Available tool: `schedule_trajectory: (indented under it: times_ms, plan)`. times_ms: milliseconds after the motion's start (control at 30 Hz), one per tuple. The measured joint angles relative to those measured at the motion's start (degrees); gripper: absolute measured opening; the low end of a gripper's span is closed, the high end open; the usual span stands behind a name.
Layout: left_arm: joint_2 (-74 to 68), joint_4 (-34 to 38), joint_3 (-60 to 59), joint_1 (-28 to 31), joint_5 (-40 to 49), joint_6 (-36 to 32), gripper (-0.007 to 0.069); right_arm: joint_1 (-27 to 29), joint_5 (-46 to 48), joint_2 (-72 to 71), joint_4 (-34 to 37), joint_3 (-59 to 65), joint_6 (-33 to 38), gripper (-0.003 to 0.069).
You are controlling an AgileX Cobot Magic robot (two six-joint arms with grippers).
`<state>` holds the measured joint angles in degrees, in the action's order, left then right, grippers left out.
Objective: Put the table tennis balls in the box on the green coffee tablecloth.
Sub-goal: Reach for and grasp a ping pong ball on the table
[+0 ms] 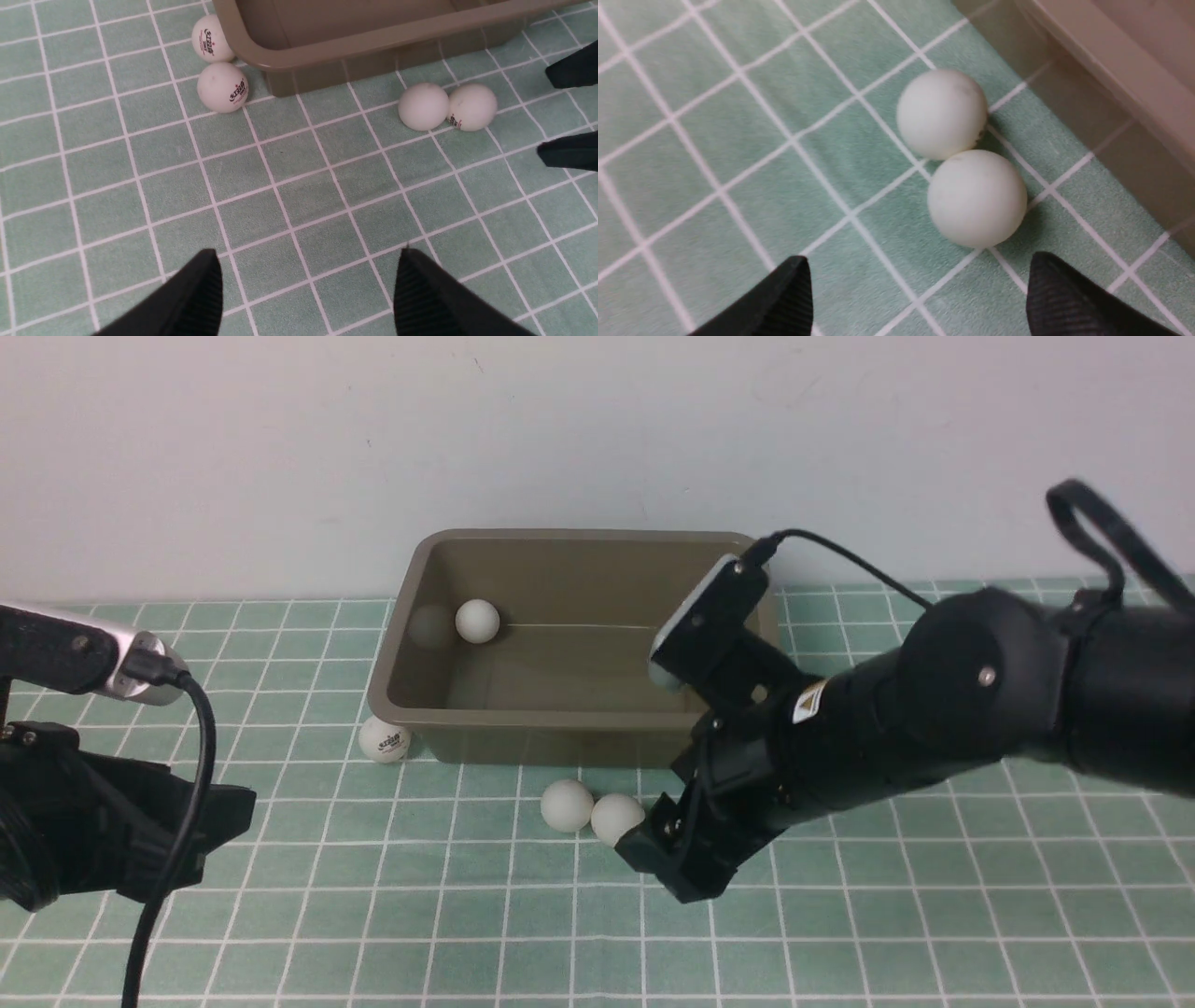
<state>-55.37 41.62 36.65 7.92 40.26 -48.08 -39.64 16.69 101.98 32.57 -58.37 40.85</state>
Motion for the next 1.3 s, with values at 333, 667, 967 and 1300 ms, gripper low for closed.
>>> schedule_trajectory:
  times_ms: [333, 667, 967, 1300]
  plan:
    - [0.0, 0.0, 0.0, 0.0, 0.0, -0.1, 0.0447, 0.0, -10.1, 6.3, 0.5, 0.0, -0.4, 0.0535]
    - [0.0, 0.0, 0.0, 0.0, 0.0, -0.1, 0.0447, 0.0, -12.8, 6.5, 4.4, 0.0, -0.5, 0.0487]
    - [0.0, 0.0, 0.0, 0.0, 0.0, -0.1, 0.0447, -4.6, -20.8, 6.5, 11.7, 0.0, -0.6, 0.0484]
    - [0.0, 0.0, 0.0, 0.0, 0.1, -0.1, 0.0447, -5.6, -24.0, 7.0, 15.5, 0.0, 0.6, 0.0483]
